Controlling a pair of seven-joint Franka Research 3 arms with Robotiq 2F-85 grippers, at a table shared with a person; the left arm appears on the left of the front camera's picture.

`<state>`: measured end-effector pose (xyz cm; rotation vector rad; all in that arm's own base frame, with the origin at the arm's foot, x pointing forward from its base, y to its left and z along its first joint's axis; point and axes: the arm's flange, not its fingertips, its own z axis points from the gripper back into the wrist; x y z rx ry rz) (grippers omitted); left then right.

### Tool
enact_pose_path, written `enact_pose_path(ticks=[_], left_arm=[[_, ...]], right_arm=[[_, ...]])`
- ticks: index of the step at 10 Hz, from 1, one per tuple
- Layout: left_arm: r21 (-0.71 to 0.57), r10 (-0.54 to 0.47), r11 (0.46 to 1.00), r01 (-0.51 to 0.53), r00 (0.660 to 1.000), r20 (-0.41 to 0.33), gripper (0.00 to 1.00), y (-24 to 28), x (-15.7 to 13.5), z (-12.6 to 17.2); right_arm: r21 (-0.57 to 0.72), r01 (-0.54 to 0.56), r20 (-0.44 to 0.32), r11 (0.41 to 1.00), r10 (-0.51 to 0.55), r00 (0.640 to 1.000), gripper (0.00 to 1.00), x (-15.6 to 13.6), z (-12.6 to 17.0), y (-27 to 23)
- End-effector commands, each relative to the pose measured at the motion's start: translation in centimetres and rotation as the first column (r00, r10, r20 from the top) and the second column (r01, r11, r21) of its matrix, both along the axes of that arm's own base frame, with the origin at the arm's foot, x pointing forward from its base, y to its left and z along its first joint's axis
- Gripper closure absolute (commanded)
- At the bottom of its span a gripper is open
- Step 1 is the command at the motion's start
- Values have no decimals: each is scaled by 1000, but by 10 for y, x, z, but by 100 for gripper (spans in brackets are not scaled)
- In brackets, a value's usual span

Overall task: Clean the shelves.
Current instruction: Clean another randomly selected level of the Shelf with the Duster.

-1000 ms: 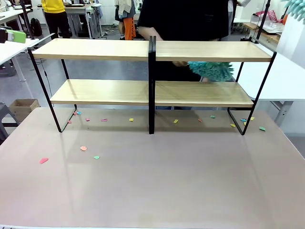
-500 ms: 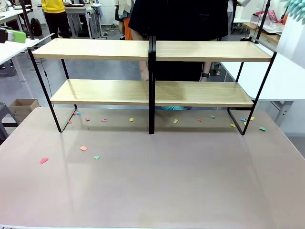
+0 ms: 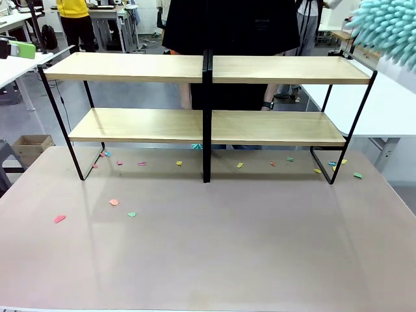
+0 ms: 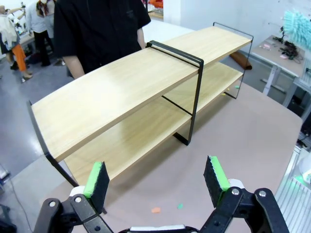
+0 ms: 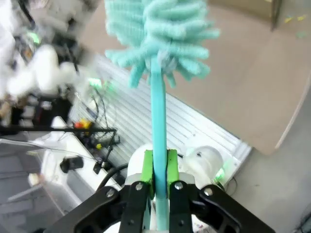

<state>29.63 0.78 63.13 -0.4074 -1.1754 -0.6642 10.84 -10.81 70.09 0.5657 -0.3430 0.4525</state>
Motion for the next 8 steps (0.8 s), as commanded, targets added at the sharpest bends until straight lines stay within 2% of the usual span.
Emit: enact_pose_path(ticks=[1, 3, 4, 5, 6, 7, 8], left_arm=[[-8, -5, 1000, 5, 1000, -1, 0, 0, 2, -2], [-8, -5, 1000, 5, 1000, -1, 0, 0, 2, -2], [-8, -5, 1000, 5, 1000, -1, 0, 0, 2, -2], [-8, -5, 1000, 5, 1000, -1, 0, 0, 2, -2], [-8, -5, 1000, 5, 1000, -1, 0, 0, 2, -2], [-8, -5, 1000, 5, 1000, -1, 0, 0, 2, -2], [-8, -5, 1000, 5, 1000, -1, 0, 0, 2, -2]], right_arm=[[-142, -104, -119, 984, 87, 989, 88, -3, -51, 38], [-203, -187, -250, 961, 134, 959, 88, 16, -106, 84], [-231, -193, -289, 954, 122, 950, 88, 27, -130, 102], [-340, -137, -276, 930, 41, 960, 88, 34, -154, 117], [-339, -104, -208, 935, 34, 977, 88, 18, -128, 91], [-247, -181, -309, 952, 100, 946, 88, 34, -146, 107], [-297, -168, -291, 940, 78, 954, 88, 35, -154, 111]])
